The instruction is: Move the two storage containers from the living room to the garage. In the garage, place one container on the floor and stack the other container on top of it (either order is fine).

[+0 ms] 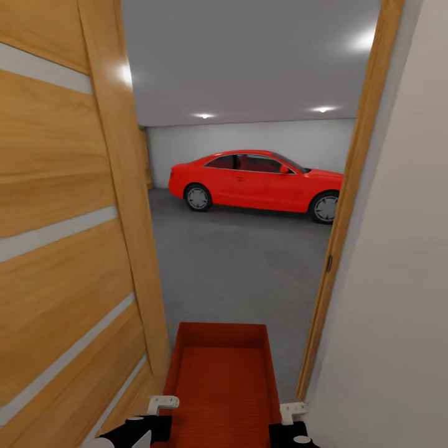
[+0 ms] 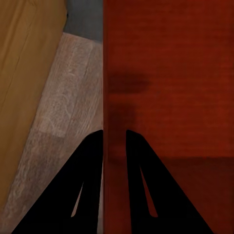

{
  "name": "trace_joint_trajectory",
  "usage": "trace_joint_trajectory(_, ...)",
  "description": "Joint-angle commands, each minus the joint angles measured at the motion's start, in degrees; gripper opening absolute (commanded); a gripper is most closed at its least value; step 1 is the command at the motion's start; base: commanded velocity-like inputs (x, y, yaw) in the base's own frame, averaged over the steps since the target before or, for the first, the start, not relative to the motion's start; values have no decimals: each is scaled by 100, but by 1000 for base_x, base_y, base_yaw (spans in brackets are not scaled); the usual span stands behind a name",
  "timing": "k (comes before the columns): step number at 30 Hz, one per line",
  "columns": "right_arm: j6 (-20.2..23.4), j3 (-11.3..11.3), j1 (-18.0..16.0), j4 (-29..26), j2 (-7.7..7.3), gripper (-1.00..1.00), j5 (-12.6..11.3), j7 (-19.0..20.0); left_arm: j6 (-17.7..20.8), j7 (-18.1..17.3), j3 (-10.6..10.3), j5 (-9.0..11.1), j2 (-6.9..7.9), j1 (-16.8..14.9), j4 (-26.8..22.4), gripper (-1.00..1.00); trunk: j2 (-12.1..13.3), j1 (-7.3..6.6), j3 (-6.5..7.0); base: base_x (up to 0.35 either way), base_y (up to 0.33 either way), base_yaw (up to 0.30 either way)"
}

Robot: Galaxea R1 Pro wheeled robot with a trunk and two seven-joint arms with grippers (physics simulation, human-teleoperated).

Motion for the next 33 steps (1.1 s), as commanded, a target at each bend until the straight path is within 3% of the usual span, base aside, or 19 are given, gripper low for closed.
trace_joint_trajectory(1,-34,69,-5,14,-62,-100,-101,-70,24,53,-97,-57,0,-4,-5,-100,-5,0,-7,0,0,-283)
trace_joint_trajectory(13,-33,69,-5,14,-62,-100,-101,-70,32,40,-96,-57,0,-4,-5,-100,-5,0,-7,14,34,-269)
trace_joint_trajectory(27,-34,70,-5,14,-70,-100,-100,-64,42,27,-96,-57,0,-4,-7,-100,-5,0,-7,133,282,-14)
trace_joint_trajectory(33,-31,70,-5,14,-65,-100,-101,-70,42,41,-95,-57,2,-4,-5,-100,-5,0,-7,33,53,-41)
